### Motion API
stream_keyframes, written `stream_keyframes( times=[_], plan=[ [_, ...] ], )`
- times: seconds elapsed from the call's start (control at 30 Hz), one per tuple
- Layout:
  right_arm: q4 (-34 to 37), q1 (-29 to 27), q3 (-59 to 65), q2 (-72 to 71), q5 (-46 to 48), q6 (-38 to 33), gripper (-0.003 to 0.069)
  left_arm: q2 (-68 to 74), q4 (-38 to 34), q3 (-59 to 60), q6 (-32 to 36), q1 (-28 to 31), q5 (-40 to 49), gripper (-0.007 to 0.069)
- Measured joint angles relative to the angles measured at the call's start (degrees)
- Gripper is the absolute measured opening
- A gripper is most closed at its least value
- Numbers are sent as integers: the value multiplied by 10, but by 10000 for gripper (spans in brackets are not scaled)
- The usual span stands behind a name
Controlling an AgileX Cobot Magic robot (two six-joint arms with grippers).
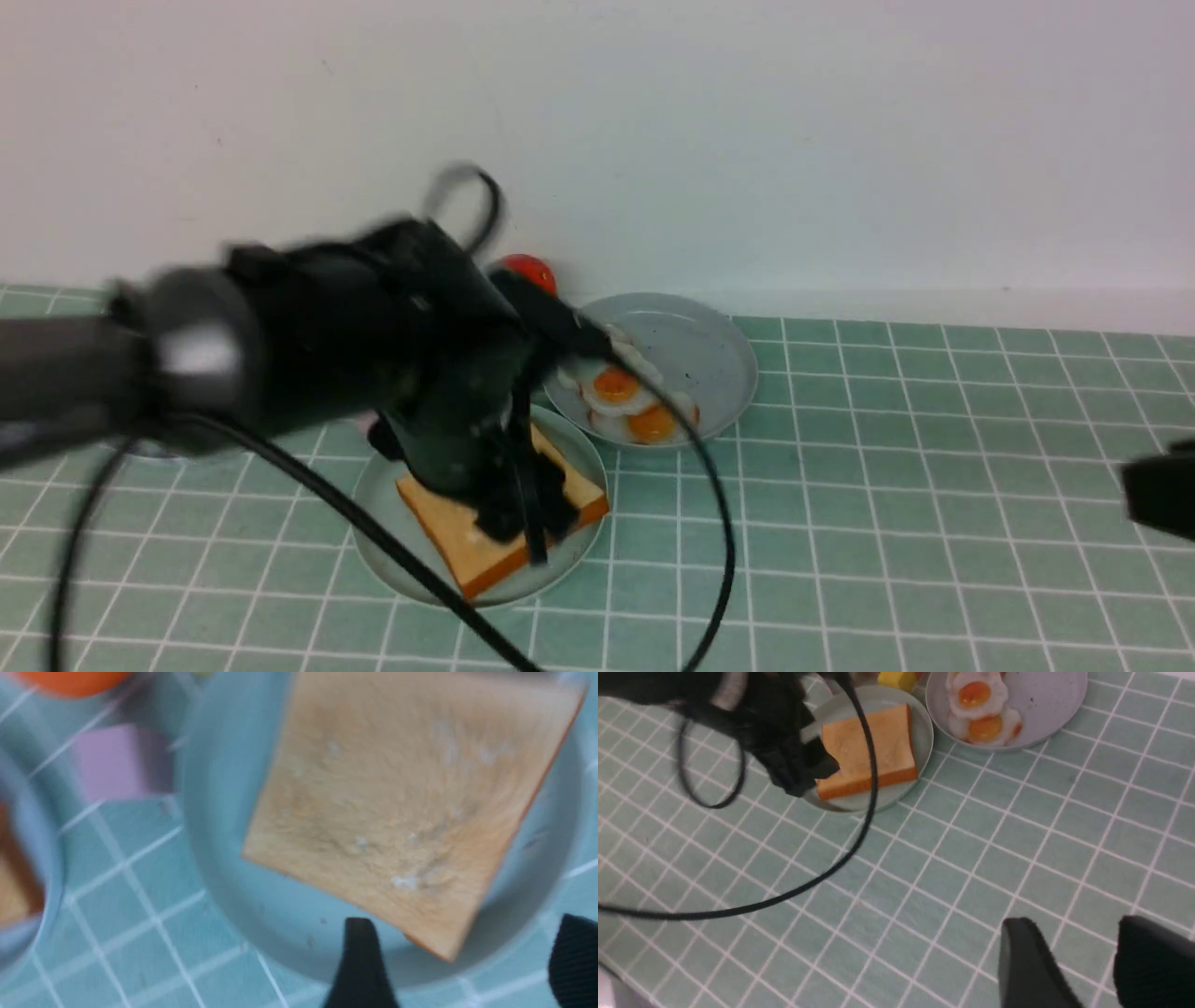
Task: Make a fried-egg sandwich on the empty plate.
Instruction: Use the right arm to grab a fried egg
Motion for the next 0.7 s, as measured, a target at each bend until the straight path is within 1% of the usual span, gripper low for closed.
stream_keyframes(
  times=[0.03,0.07,0.13,0.17,0.2,0.23,0.27,0.3,0.4,0.47,0.53,0.6,0.67,0.7],
  plan=[
    [4,0,-1,9,-3,0,299,-11,-4,-1,-11,0,4,461],
    [28,0,-16,58,-11,-5,292,-67,-24,-2,-30,0,16,355],
    [46,0,-41,117,-14,-22,270,-139,-39,5,-40,0,19,204],
    [48,0,-48,130,-14,-28,267,-147,-39,6,-42,0,18,204],
    [62,0,-74,185,-18,-49,242,-203,-48,21,-44,0,6,81],
    [70,0,-94,218,-18,-60,227,-244,-52,35,-44,0,-5,24],
    [75,0,-114,251,-18,-68,216,-292,-58,57,-47,0,-18,-14],
    [77,0,-122,258,-18,-70,212,-300,-59,57,-47,0,-20,-13],
    [83,3,-189,367,-14,-81,202,-427,-86,146,-60,0,-61,-13],
    [83,19,-237,429,-10,-81,202,-502,-99,209,-72,0,-84,-13],
    [81,30,-263,466,-7,-82,202,-535,-101,242,-81,0,-97,-13],
    [54,76,-332,551,-2,-82,211,-626,-102,339,-119,0,-139,-13],
    [37,90,-360,581,1,-81,219,-655,-100,366,-135,0,-153,-13],
    [5,109,-412,632,8,-77,241,-698,-92,405,-162,0,-169,-13]
  ],
)
